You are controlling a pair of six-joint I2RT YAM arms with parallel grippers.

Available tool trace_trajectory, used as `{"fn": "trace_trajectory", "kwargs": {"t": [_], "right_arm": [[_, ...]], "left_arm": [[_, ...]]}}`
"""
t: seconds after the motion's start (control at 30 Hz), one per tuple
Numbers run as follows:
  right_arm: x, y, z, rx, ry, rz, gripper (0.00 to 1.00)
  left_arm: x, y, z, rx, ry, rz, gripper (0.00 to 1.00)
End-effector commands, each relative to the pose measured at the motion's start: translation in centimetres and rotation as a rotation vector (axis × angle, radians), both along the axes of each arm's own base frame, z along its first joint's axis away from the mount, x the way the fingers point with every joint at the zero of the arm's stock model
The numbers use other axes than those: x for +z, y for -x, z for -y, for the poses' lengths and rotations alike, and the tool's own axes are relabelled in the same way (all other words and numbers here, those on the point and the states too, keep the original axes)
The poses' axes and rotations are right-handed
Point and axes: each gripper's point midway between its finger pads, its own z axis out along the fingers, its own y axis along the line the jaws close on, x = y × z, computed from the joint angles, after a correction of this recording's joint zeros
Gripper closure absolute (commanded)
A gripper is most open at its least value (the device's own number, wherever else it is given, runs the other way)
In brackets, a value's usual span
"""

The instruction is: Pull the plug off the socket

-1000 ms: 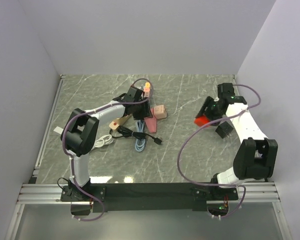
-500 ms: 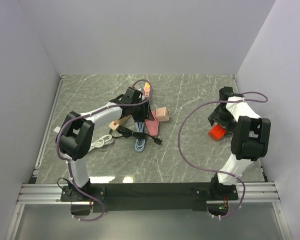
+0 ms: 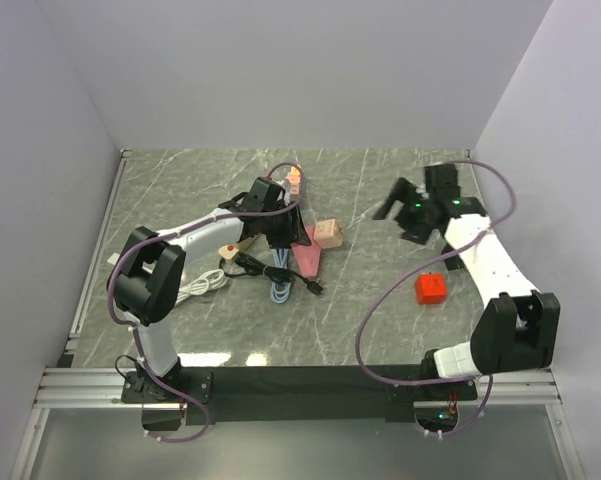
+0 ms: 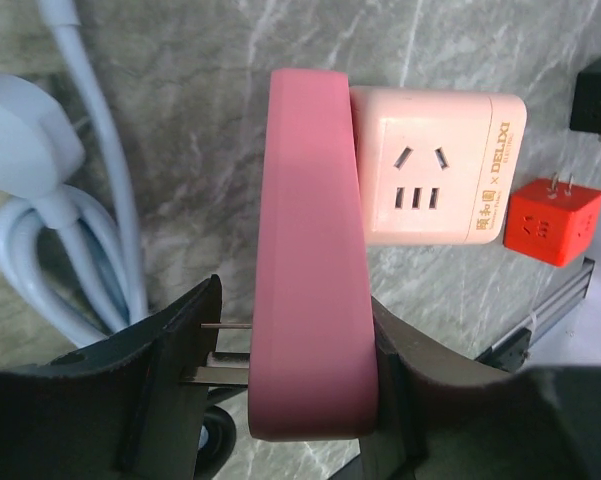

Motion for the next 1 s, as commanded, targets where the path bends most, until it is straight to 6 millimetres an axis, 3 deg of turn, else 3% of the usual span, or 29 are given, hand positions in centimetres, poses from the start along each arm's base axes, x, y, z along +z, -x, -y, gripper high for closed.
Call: {"fn": "trace_trajectory", "kwargs": {"t": [0.0, 0.13, 0.4, 0.5, 0.6, 0.63, 0.7, 0.73, 0.8, 0.97], "right_arm": [[0.4, -1.5, -7.2, 0.215, -0.208, 0.067, 0.03], [-0.5, -2.6, -10.1, 0.288, -0.258, 0.065, 0.02], [-3.0, -3.5, -13.4, 0.343, -0.294, -0.006, 0.02], [-3.7, -3.2, -15.1, 0.363, -0.338, -0.033, 0.09], [-3.9, -2.5, -15.9, 0.365, -0.383, -0.045, 0.34], [-3.9, -2.3, -16.2, 0.372, -0.397, -0.046, 0.51], [-4.0, -2.0, -16.1, 0.373, -0.402, -0.061, 0.72], [-4.2, -1.6, -15.8, 0.365, -0.394, -0.086, 0.89], [-3.8, -1.4, -15.1, 0.358, -0.385, -0.084, 1.00], [-3.1, -0.9, -12.1, 0.349, -0.365, -0.115, 1.00]], "left_arm": [[5.4, 0.1, 2.6, -0.076, 0.138, 0.106, 1.00], [6.3, 0.9, 3.3, -0.107, 0.167, 0.108, 1.00], [7.4, 2.0, 3.8, -0.111, 0.229, 0.102, 0.99], [7.5, 2.1, 3.9, -0.105, 0.235, 0.103, 0.99], [6.9, 2.0, 3.8, -0.092, 0.221, 0.093, 1.00], [6.6, 2.0, 3.7, -0.089, 0.216, 0.087, 1.00], [5.6, 1.8, 3.4, -0.078, 0.191, 0.083, 0.99], [5.0, 1.7, 3.0, -0.058, 0.163, 0.077, 1.00], [3.1, 0.7, 1.6, 0.005, 0.075, 0.075, 0.99], [-0.8, -0.1, -1.2, 0.054, -0.075, 0.046, 1.00]]}}
